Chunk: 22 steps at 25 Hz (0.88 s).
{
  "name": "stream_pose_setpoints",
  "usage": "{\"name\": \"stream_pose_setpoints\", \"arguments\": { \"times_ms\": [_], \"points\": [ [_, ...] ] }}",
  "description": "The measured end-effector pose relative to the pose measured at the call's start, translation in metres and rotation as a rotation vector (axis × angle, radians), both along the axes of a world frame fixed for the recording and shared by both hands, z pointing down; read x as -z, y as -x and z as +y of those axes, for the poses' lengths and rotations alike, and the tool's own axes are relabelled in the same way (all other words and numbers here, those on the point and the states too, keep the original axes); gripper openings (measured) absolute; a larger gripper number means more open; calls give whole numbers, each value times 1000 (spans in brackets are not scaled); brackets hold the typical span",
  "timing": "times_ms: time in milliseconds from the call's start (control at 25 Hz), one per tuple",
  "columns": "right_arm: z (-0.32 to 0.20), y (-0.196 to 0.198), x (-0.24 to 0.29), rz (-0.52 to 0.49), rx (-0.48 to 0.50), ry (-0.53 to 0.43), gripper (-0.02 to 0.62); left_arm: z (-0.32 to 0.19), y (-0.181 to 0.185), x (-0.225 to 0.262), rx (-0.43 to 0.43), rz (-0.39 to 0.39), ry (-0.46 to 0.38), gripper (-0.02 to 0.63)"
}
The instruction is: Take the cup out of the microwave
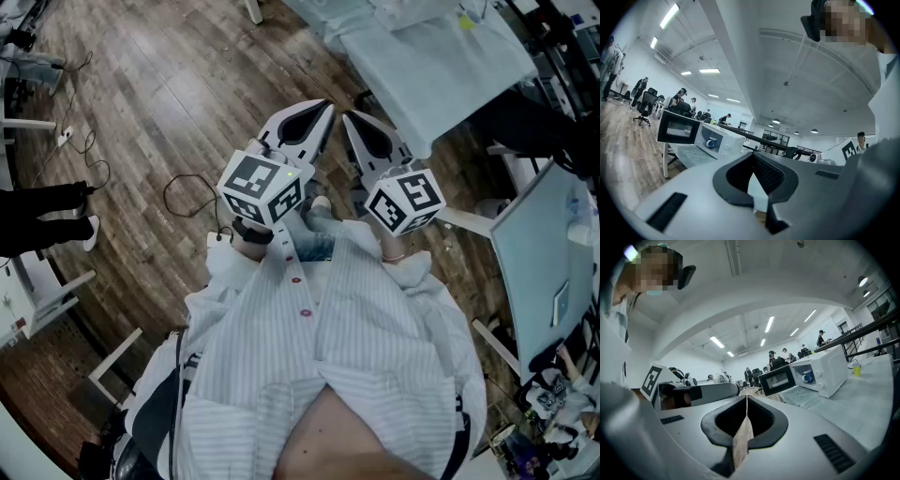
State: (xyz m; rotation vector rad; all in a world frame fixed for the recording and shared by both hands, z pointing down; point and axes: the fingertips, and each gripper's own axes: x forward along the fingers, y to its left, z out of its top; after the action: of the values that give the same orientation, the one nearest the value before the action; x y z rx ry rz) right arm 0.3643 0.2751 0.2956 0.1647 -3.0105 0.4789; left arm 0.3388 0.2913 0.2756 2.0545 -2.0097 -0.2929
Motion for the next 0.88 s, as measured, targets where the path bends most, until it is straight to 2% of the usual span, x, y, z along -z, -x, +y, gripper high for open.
{"name": "stream_pose_setpoints", "arguments": {
  "times_ms": [440,880],
  "points": [
    [-2,-1,3,-24,25,17,38,-7,-3,2,18,-7,-6,9],
    [1,0,0,-41,87,39,40,0,-3,-3,87,-13,3,9]
  ]
}}
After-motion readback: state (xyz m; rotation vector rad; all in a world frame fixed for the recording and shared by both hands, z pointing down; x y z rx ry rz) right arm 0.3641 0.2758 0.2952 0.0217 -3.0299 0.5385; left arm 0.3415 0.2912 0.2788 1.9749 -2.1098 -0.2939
